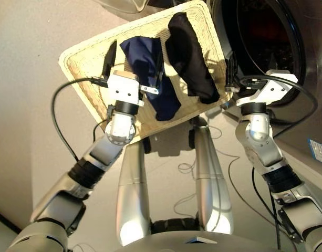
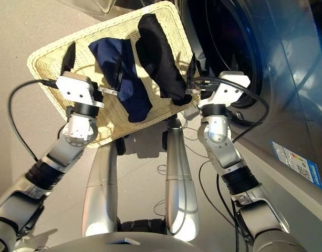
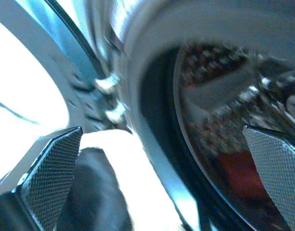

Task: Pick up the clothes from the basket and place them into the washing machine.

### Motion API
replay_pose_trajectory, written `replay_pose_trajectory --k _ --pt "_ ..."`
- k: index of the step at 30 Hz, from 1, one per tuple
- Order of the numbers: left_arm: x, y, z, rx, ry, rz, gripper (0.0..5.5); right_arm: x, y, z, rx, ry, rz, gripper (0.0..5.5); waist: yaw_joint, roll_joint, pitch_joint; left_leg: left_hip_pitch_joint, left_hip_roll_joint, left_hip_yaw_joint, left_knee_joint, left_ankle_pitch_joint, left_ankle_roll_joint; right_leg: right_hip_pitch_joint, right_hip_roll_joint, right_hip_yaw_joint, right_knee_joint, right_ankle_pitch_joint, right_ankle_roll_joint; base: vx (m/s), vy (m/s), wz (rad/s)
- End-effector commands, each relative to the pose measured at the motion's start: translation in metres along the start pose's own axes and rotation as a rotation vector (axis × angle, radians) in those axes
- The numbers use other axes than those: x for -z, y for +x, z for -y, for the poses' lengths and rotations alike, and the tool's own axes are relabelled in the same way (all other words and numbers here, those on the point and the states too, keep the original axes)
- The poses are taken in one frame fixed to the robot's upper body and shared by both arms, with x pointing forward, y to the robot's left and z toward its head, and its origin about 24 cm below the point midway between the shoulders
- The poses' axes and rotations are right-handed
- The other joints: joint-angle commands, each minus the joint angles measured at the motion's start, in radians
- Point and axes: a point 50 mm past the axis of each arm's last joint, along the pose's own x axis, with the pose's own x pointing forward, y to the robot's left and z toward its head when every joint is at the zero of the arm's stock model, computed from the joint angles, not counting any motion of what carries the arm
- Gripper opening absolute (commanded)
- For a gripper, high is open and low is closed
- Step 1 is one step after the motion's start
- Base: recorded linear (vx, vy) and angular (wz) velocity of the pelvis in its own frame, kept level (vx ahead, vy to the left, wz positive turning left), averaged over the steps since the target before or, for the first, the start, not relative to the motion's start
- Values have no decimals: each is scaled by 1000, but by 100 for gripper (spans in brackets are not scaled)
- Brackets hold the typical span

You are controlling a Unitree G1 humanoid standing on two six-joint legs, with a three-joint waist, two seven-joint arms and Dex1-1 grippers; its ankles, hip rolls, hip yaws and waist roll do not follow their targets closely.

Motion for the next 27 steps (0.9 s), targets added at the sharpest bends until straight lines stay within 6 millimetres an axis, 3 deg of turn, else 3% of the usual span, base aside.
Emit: replay_pose_trajectory --k 1,5,13,19,27 --pt "-5 13 17 13 -115 -1 550 -42 6 -31 -129 113 221 550 5 -33 -14 27 -5 -9 -69 59 -28 42 3 -45 29 -57 -16 0 0 0" --pt "9 24 42 -2 -239 -127 550 -50 10 -61 -209 192 248 550 -6 -45 -14 21 -1 -15 -55 56 -34 37 5 -44 51 -68 -19 4 -28 -8" --pt "12 35 82 -28 -504 -287 550 -61 23 -107 -309 284 266 550 -17 -42 -14 4 8 -5 -75 69 -47 14 8 -46 39 -57 -21 1 -7 -2" --pt "20 44 86 -86 -621 -402 550 -64 24 -125 -350 343 247 550 -27 -46 -14 -16 13 -3 -73 69 -52 -8 14 -45 44 -57 -21 0 0 0" --pt "25 54 77 -211 -669 -460 550 -66 22 -129 -355 371 240 550 -40 -59 -14 -61 20 -9 -35 55 -55 -49 17 -48 76 -68 -23 0 0 0"
